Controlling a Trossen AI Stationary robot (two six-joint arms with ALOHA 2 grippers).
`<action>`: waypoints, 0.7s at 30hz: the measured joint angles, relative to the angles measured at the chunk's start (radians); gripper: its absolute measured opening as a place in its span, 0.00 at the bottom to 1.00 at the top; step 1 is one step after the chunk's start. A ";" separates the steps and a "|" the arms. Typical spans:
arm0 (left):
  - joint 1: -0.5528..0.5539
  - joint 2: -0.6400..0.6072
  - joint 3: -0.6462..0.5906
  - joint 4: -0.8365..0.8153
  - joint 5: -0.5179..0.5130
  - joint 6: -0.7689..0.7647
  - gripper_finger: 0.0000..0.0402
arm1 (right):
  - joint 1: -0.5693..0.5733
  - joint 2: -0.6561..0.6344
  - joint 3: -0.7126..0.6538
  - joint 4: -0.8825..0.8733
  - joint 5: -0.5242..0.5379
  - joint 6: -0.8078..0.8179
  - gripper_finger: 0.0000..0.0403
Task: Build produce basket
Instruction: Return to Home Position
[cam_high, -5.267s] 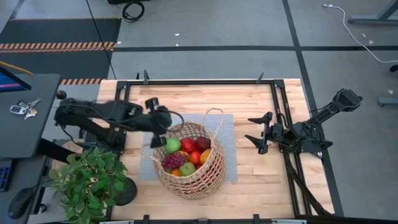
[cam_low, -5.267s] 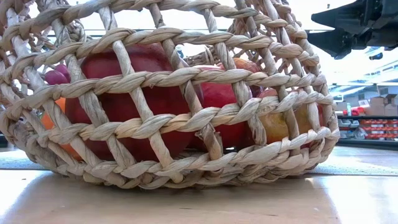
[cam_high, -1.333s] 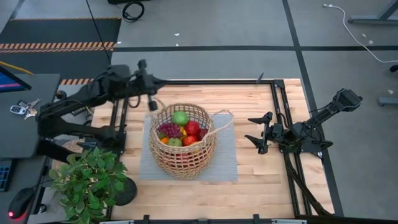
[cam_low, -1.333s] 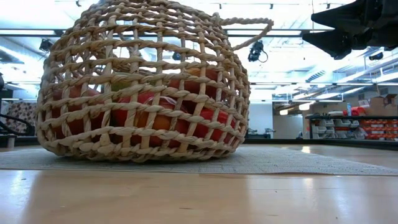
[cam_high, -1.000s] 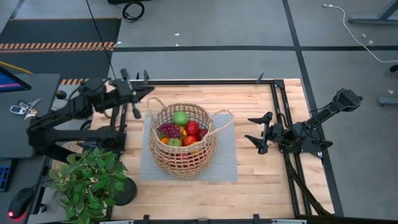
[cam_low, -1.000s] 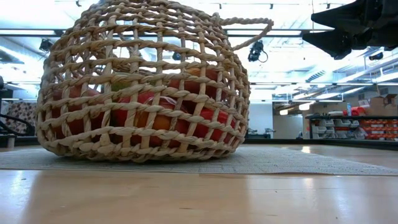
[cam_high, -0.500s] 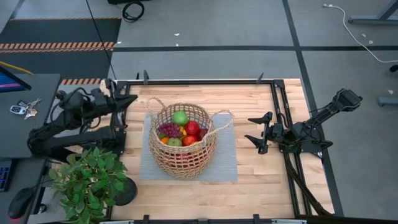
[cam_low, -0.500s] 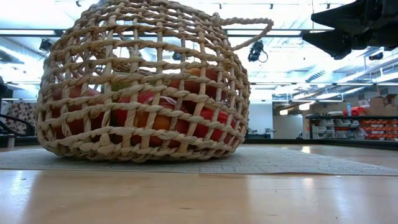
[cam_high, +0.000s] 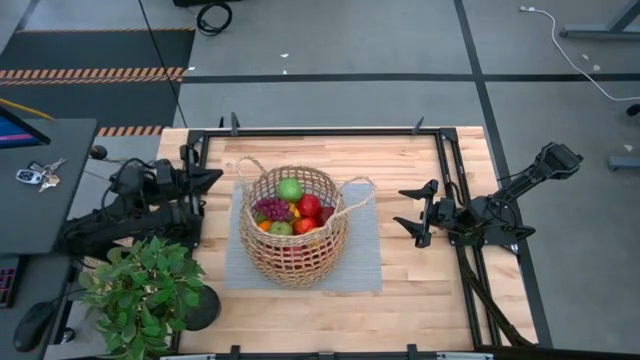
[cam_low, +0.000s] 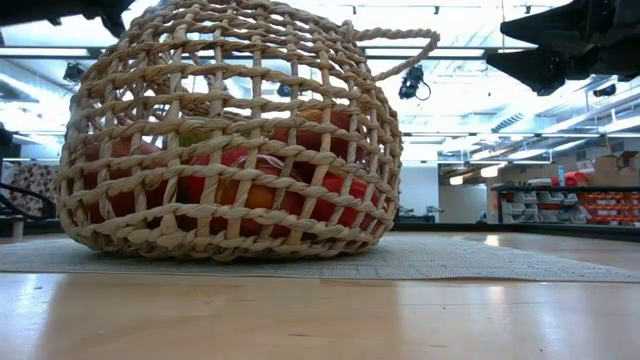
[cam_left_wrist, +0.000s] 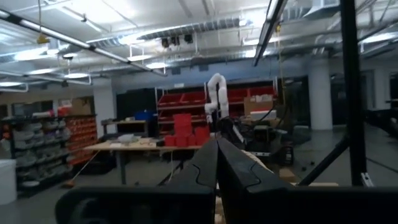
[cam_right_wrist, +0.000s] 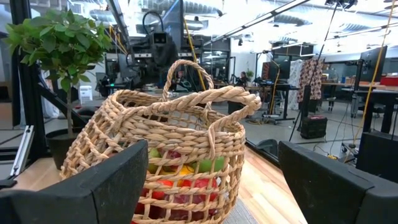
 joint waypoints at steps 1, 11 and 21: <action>0.000 -0.010 -0.018 0.016 0.005 -0.003 0.02 | 0.000 0.000 0.000 0.000 0.000 0.000 0.90; -0.044 -0.052 -0.126 0.082 0.043 -0.051 0.02 | 0.000 0.000 0.000 0.000 0.000 0.000 0.90; -0.138 -0.052 -0.219 0.095 -0.008 -0.077 0.02 | -0.005 -0.002 0.000 0.133 0.004 0.023 0.90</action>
